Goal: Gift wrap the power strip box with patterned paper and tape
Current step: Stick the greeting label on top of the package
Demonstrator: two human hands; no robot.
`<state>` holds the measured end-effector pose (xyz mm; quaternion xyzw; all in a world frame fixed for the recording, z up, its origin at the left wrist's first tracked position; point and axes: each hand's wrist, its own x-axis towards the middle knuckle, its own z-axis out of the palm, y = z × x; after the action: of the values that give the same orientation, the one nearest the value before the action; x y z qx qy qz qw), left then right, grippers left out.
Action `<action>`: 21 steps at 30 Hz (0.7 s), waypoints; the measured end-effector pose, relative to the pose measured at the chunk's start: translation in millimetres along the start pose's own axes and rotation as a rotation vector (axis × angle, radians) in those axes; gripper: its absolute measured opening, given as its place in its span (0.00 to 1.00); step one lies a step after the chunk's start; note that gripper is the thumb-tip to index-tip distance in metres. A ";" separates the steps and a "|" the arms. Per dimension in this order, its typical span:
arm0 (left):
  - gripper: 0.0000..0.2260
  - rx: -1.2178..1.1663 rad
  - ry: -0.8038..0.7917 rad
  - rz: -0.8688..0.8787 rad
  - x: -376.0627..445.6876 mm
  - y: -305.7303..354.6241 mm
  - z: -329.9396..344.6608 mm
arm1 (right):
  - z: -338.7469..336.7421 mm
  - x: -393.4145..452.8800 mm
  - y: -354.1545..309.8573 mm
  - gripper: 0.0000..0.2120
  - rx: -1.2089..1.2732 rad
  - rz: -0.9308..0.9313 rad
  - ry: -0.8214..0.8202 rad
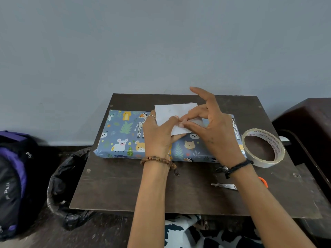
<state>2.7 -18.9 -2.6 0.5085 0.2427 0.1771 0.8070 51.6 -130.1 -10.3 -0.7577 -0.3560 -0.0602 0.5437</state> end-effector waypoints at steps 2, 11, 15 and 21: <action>0.09 0.019 0.023 0.020 -1.3 -0.7 1.3 | -3.4 -0.5 -1.6 0.31 -0.012 -0.001 -0.023; 0.10 0.061 0.058 0.046 -1.3 -0.5 3.4 | -6.4 -2.9 -5.2 0.26 -0.022 0.004 -0.039; 0.11 0.072 0.016 0.059 -1.9 -0.3 3.4 | -1.2 -1.2 -2.2 0.25 0.021 0.023 0.079; 0.11 0.048 -0.004 0.079 -3.0 -0.9 2.3 | 6.5 0.4 1.3 0.27 0.051 0.057 0.135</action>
<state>1.6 -22.5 -2.0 0.5373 0.2248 0.2018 0.7874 50.7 -124.4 -13.7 -0.7476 -0.2983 -0.0867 0.5870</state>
